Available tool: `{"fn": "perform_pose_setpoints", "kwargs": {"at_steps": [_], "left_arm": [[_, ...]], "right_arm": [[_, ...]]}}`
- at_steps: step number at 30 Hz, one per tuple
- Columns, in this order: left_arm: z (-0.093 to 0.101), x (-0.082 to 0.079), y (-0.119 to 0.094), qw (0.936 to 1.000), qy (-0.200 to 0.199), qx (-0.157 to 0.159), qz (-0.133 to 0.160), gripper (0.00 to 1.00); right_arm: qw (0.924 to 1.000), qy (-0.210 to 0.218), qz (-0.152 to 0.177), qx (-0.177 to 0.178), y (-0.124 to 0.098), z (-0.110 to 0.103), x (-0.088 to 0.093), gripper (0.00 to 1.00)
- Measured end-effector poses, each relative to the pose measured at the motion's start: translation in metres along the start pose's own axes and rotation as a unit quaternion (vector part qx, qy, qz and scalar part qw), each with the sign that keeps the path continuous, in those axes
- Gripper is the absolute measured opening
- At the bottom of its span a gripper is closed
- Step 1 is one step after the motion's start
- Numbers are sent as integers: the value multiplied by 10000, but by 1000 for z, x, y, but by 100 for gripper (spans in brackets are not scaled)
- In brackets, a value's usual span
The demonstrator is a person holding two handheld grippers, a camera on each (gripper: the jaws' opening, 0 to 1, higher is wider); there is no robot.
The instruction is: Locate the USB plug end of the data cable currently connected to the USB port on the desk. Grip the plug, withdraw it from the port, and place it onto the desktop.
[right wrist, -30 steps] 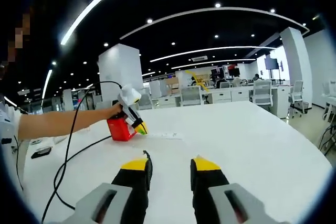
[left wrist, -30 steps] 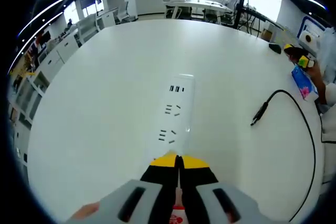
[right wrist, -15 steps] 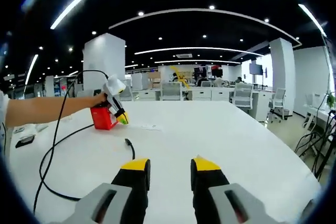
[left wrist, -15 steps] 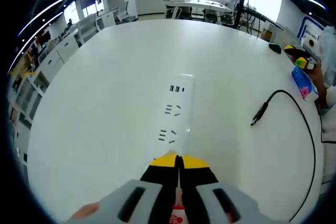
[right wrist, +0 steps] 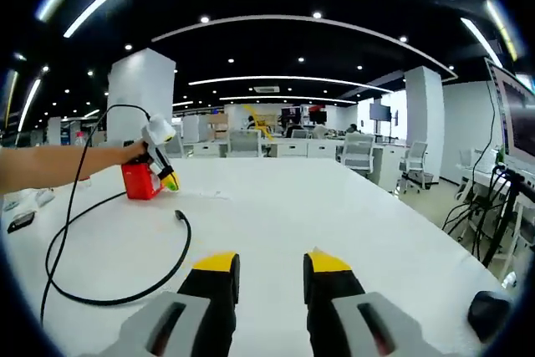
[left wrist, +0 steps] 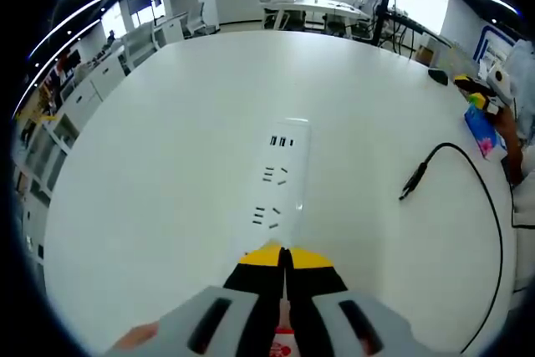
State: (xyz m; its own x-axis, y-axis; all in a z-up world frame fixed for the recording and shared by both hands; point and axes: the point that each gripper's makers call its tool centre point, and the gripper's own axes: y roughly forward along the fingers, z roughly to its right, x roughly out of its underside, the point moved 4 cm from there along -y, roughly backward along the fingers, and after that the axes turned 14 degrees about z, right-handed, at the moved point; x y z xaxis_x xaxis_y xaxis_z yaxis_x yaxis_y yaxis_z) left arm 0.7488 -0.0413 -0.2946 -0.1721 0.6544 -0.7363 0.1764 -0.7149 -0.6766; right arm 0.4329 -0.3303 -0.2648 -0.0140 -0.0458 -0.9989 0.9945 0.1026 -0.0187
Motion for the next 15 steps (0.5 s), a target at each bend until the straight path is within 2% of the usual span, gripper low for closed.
{"fn": "perform_pose_setpoints", "kwargs": {"at_steps": [2,4,10,15], "left_arm": [[0,0,0,10000,-7,7,3,2],[0,0,0,10000,-12,11,8,2],[0,0,0,10000,10,-10,-6,2],[-1,0,0,10000,14,-14,-8,2]], "right_arm": [[9996,-216,122,122,-1,1,-4,33],[9994,-312,95,109,-1,0,-1,33],[9997,-179,163,42,-2,1,-2,33],[9994,-286,187,34,-2,-1,-4,33]]}}
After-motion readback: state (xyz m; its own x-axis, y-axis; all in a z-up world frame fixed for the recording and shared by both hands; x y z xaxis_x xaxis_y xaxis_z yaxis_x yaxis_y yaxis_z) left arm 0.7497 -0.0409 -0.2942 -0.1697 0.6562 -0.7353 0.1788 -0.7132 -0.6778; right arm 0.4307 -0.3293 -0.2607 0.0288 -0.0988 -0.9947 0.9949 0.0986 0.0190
